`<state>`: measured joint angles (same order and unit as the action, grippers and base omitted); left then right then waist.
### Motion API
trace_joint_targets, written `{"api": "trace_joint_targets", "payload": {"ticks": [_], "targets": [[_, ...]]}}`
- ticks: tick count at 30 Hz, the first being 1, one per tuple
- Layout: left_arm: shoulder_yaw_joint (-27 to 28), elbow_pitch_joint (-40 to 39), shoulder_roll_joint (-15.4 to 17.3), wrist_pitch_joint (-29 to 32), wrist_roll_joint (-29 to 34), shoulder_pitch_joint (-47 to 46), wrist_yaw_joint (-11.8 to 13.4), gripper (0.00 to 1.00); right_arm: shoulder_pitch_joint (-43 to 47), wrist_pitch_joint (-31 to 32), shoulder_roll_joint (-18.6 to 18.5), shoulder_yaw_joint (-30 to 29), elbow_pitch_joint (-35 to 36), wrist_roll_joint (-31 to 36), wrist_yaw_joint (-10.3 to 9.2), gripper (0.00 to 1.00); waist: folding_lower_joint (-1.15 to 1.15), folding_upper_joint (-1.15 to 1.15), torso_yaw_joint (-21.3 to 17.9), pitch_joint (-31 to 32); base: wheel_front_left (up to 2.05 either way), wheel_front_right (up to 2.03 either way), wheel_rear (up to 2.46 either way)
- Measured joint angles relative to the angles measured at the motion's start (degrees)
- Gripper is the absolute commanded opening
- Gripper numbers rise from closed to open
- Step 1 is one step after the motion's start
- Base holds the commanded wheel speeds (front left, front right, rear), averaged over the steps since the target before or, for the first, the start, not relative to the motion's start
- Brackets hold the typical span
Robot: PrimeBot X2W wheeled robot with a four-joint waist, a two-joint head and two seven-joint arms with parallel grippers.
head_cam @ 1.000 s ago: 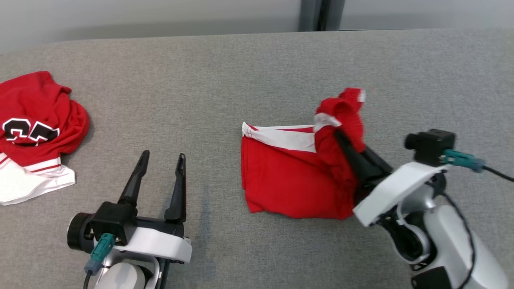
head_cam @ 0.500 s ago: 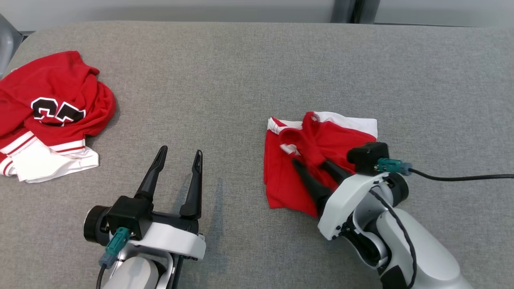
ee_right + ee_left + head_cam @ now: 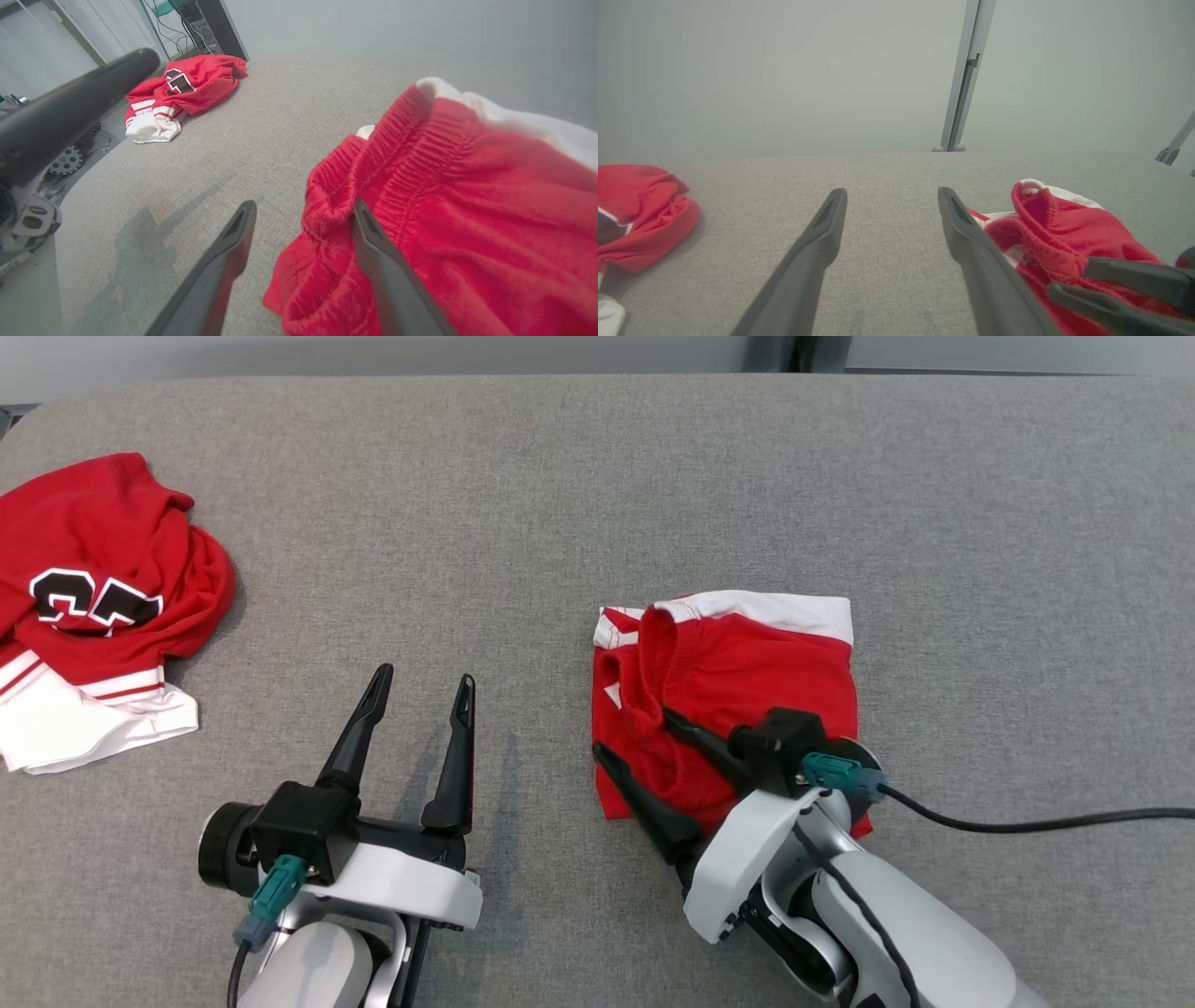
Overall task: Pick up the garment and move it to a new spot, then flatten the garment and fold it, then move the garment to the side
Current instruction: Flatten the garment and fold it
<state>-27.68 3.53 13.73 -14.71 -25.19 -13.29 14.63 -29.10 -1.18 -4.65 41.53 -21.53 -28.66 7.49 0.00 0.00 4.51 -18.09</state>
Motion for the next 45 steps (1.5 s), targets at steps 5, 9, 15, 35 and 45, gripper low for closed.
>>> {"api": "trace_joint_targets", "payload": {"ticks": [5,9,15,35,45], "targets": [[0.44,0.20,0.05,-0.02,-0.02,0.02,0.05,1.00,1.42,-4.94,-1.40,-3.41,5.13,0.11,0.00,1.00,0.00,0.00,-0.43,0.65,0.00,0.00,0.00],[1.41,0.08,0.56,-0.03,-0.12,0.35,0.43,1.00,5.94,-7.48,-3.72,-11.41,11.35,0.70,-0.01,1.00,0.00,0.00,-1.14,1.54,0.00,0.00,0.00],[3.34,-1.04,1.81,-0.04,-0.14,1.42,1.59,1.00,13.46,-7.32,-4.98,-26.61,20.05,4.95,0.00,1.00,0.00,0.00,-2.65,3.05,0.00,0.00,0.00],[8.78,-6.36,3.82,-0.19,1.45,10.85,2.58,1.00,27.95,-5.25,-3.61,-41.69,26.79,14.81,0.00,1.00,0.00,0.00,-4.61,12.32,0.00,0.00,0.00],[9.44,-4.09,4.23,-0.19,2.43,15.38,0.60,1.00,32.53,-4.88,-2.93,-42.09,25.49,15.30,0.00,1.00,0.00,0.00,-5.19,18.17,0.00,0.00,0.00]]}}
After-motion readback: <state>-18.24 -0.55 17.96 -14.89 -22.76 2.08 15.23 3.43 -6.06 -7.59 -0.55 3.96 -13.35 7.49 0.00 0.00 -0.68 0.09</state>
